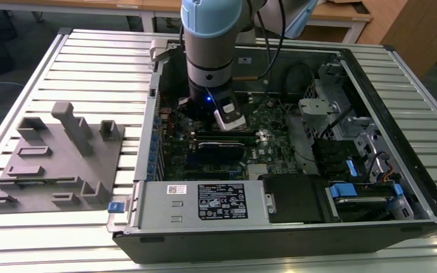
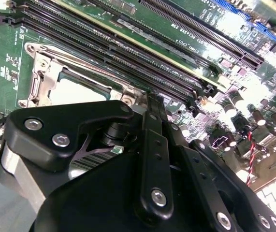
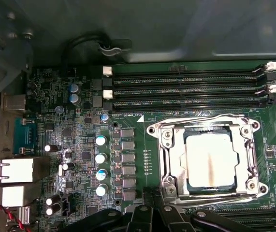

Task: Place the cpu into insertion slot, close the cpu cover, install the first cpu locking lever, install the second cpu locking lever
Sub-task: 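Install the second cpu locking lever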

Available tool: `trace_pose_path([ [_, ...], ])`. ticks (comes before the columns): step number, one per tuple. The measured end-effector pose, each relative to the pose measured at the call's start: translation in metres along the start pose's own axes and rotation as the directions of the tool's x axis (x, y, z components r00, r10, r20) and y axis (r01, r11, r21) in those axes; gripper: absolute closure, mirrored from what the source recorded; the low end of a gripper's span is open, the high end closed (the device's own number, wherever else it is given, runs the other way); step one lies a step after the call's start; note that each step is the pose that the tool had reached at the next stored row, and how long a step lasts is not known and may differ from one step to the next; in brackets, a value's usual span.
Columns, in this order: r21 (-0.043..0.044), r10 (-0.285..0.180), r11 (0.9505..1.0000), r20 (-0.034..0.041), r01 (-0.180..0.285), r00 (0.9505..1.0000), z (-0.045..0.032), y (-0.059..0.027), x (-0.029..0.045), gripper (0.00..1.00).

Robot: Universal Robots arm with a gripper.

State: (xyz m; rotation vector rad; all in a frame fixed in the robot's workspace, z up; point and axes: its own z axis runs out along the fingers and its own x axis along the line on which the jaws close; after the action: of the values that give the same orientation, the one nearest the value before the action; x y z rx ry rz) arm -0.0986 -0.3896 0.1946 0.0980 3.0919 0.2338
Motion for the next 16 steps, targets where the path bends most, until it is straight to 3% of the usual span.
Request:
trace_pose_path([
  [4, -0.0007, 0.000, 1.0000, 0.0002, 0.000, 1.0000, -0.0019, 0.0003, 0.0000, 0.89],
  [16, -0.0009, 0.000, 1.0000, -0.0001, 0.000, 1.0000, -0.0275, 0.0042, -0.0009, 0.89],
])
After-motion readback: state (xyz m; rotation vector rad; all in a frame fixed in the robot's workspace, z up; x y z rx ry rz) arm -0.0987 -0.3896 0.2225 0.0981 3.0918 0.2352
